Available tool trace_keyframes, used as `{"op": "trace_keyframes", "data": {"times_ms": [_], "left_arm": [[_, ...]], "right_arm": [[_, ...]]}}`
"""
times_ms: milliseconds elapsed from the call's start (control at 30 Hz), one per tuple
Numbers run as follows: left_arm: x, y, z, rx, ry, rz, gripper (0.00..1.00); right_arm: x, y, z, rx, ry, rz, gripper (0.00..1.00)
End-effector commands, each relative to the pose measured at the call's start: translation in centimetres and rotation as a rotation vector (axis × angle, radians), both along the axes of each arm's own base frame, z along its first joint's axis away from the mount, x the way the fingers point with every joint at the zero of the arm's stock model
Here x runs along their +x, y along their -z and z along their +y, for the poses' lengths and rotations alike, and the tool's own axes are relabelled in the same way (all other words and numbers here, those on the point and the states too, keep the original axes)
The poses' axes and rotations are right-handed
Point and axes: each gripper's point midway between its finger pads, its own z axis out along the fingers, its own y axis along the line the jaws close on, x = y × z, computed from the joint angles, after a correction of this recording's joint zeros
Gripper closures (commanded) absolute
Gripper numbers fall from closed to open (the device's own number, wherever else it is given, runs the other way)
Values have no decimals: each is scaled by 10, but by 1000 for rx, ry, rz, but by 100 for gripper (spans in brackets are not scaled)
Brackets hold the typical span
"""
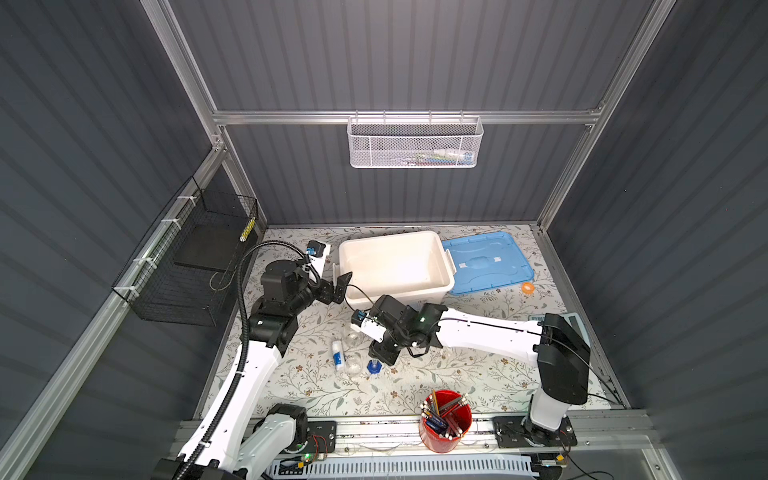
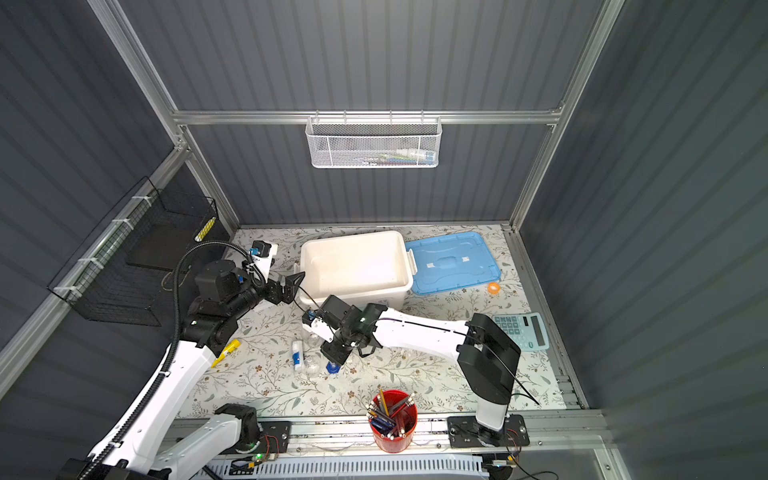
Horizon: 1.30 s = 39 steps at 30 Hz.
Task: Organize the chemistry lab equipment
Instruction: 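Lower the right gripper and close it on the clear cylinder's narrow end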
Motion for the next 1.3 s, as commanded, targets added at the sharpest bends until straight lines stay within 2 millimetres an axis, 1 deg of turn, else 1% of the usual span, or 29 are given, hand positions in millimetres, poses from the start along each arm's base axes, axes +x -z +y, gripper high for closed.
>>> {"op": "trace_keyframes", "data": {"times_ms": [0,233,733,867,1000,1133,1267], "left_arm": [[-1,-7,0,-12,5,-10,0],[-1,-7,0,-13,6,-8,0],[0,-5,-1,-11,9,-4,0],[1,-5,-1,-9,9,-4,0],[1,-6,-1,-10,9,-4,0],[0,-6,-1,-9,12,-6,0],[0,-5,-1,-8,12,-3,0]], "right_arm": [[-4,0,-3,-18,4,1,72],[-3,0,-5,-30,7,-6,68],[-4,0,-5,-31,2,-7,74],[-4,0,-7,-39,8,-9,72],[-2,-5,-8,-35,14,-19,66],[-2,-9,-8,-29,14,-23,66],[-3,-6,-9,-35,16,-15,68]]}}
